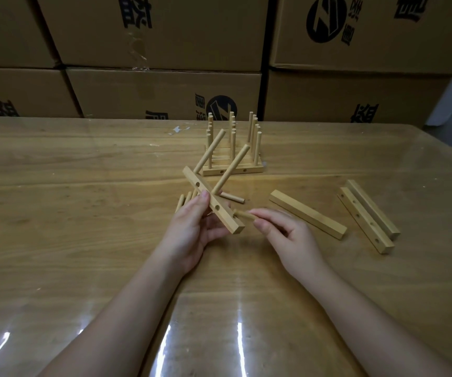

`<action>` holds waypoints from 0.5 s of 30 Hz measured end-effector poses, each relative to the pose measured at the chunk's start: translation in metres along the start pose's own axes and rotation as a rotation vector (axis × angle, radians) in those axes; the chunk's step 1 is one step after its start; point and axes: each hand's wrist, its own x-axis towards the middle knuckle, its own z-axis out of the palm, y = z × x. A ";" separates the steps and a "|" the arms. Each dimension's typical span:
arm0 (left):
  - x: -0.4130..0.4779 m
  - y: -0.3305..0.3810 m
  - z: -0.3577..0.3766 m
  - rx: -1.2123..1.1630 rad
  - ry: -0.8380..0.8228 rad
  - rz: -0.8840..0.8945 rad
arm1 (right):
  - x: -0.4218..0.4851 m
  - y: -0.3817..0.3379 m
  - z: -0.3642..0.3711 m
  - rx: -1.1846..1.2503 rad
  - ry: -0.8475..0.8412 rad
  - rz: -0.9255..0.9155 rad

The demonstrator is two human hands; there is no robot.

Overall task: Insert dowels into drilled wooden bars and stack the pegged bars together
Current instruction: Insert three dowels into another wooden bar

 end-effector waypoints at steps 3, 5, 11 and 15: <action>0.001 0.000 -0.001 -0.010 0.033 -0.005 | 0.000 0.001 0.001 -0.028 0.003 -0.005; 0.002 -0.001 -0.002 -0.019 0.047 -0.013 | 0.000 0.002 0.001 -0.042 0.013 -0.011; 0.000 -0.001 -0.009 0.004 -0.024 -0.026 | 0.000 0.005 0.000 -0.089 0.043 -0.003; 0.002 -0.001 -0.011 -0.013 -0.032 -0.027 | 0.000 0.004 0.000 -0.131 0.092 -0.030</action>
